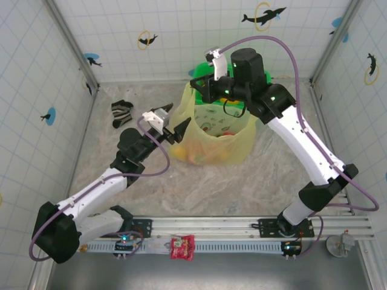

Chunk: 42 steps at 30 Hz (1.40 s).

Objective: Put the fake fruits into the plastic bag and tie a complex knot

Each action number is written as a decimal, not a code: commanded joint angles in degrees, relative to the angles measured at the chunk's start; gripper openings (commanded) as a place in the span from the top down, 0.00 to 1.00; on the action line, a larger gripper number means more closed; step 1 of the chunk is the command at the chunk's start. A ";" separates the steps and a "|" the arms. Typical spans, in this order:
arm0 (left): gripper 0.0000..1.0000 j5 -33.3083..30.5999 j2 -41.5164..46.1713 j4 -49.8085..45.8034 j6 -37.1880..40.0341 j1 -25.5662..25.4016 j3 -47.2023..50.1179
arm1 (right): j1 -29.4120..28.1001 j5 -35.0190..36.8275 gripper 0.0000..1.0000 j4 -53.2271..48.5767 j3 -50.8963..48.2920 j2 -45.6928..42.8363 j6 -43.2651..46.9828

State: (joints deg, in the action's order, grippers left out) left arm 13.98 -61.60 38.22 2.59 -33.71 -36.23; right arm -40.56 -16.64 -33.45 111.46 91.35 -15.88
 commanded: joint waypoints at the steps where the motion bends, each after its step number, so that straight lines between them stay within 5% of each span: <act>1: 0.16 1.63 -2.61 2.80 0.80 -0.32 -3.26 | -0.16 -1.97 1.00 0.95 2.80 0.87 -0.56; 5: 0.14 1.64 -5.98 5.75 1.67 -0.04 -5.32 | -0.56 -4.05 1.00 0.63 2.89 0.50 -0.65; 13: 0.21 12.73 -12.91 19.11 -5.09 4.42 -6.38 | -1.25 -9.46 1.00 0.38 1.27 -0.63 0.15; 20: 0.43 23.21 -17.80 29.96 -9.52 6.03 -5.61 | -0.46 -13.63 1.00 2.18 -0.62 -1.83 -1.00; 30: 0.65 24.68 -23.04 39.21 -15.78 6.15 -6.08 | 2.29 -22.23 1.00 11.28 -7.58 -4.79 -7.52; 42: 0.98 26.30 -24.39 43.22 -21.32 6.12 -3.36 | 7.80 -23.83 1.00 20.73 -16.67 -9.44 -13.25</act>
State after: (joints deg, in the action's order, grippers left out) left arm 39.07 -85.93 78.28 -16.69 -27.86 -40.82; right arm -34.06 -38.89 -19.46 96.66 84.90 -26.39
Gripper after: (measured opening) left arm 0.049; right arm 0.054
